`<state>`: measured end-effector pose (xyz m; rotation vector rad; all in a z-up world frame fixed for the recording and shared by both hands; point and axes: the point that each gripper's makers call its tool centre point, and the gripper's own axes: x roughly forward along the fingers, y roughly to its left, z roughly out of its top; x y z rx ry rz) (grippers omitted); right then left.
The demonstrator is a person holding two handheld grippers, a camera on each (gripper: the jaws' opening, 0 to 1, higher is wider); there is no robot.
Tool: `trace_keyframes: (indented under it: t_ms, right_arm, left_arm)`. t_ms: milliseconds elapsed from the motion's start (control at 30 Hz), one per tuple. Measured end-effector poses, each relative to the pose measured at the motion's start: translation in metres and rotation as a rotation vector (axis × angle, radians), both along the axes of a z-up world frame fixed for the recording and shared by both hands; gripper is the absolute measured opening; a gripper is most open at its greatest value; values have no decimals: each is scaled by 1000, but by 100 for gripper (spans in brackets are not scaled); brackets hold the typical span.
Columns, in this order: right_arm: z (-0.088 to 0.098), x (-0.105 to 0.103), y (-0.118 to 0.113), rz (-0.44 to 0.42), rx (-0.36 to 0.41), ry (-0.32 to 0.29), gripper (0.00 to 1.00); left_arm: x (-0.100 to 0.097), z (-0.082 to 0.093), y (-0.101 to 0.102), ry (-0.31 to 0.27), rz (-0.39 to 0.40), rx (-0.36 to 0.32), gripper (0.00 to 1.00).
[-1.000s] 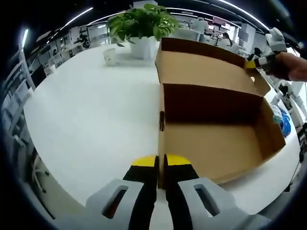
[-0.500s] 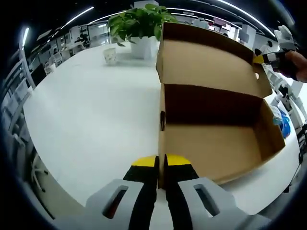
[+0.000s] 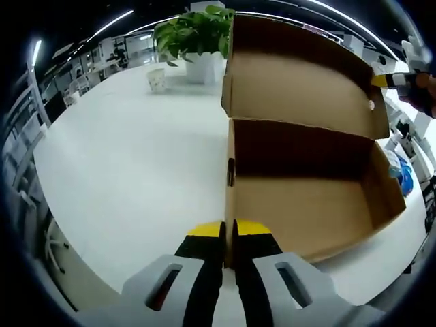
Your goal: Operate the shoe box by opening the lid, removing the specified soft item, and placing it in the target area until the item is outside and the box remains undamaged.
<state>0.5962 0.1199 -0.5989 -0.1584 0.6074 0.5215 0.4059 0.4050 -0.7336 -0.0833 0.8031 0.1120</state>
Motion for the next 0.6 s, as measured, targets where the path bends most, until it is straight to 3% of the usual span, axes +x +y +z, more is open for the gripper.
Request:
trace_keyframes:
  t_ms: [600]
  right_arm:
    - [15, -33, -3, -31, 39, -62, 0]
  left_arm:
    - [0, 0, 0, -8, 6, 0, 3]
